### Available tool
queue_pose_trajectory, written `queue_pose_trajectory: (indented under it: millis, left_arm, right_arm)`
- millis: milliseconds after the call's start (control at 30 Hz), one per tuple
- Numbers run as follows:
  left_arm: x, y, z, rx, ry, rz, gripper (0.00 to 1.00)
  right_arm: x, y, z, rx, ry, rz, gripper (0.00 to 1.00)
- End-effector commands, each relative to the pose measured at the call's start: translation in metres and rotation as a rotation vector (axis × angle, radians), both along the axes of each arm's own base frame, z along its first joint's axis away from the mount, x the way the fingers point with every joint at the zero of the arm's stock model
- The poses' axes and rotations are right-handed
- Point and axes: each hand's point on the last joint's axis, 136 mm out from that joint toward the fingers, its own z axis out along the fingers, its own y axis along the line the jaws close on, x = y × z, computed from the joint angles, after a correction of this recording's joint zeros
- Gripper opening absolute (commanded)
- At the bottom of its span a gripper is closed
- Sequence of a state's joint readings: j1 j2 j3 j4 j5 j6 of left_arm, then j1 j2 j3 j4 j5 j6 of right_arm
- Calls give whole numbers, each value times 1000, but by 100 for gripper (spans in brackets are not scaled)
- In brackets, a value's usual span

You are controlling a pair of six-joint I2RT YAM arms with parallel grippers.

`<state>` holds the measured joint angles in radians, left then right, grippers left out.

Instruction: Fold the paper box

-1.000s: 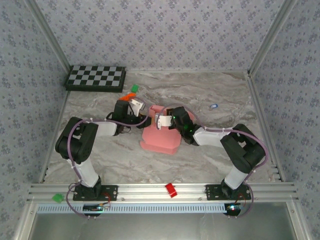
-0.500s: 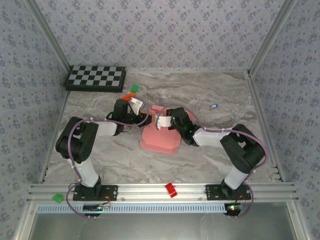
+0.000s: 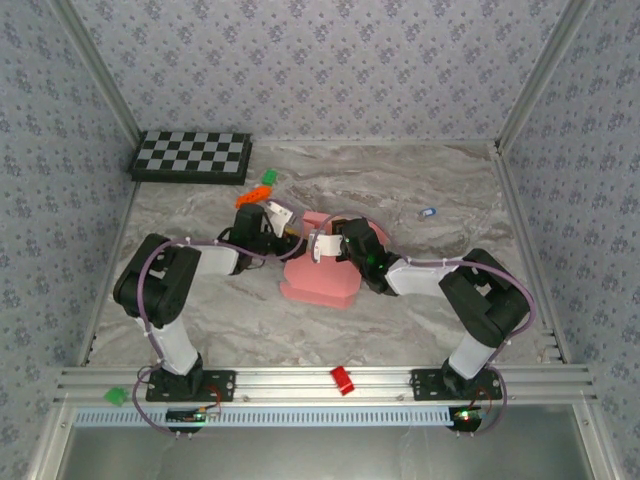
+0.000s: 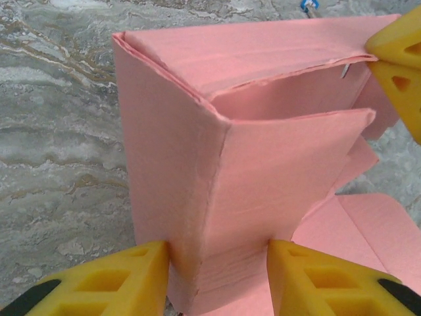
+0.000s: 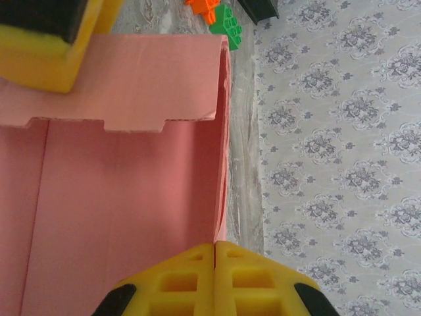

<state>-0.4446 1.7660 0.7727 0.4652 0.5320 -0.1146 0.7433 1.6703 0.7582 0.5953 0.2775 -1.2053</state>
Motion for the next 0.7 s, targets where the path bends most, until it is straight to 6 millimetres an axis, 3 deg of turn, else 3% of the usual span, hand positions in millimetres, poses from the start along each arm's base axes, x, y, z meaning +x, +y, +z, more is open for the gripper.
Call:
queue_pose_trajectory:
  millis: [0, 167, 467, 667]
  left_arm:
    - [3, 2, -4, 39, -10, 26, 42]
    - [9, 3, -9, 54, 7, 60, 40]
    - [10, 5, -1, 40, -44, 87, 43]
    - [15, 9, -9, 75, -31, 129, 42]
  right_arm:
    - [-1, 2, -7, -15, 4, -2, 0]
    - [-2, 3, -9, -17, 8, -2, 0]
    - [-4, 3, -7, -13, 2, 3, 0]
    - [-5, 6, -7, -16, -7, 6, 0]
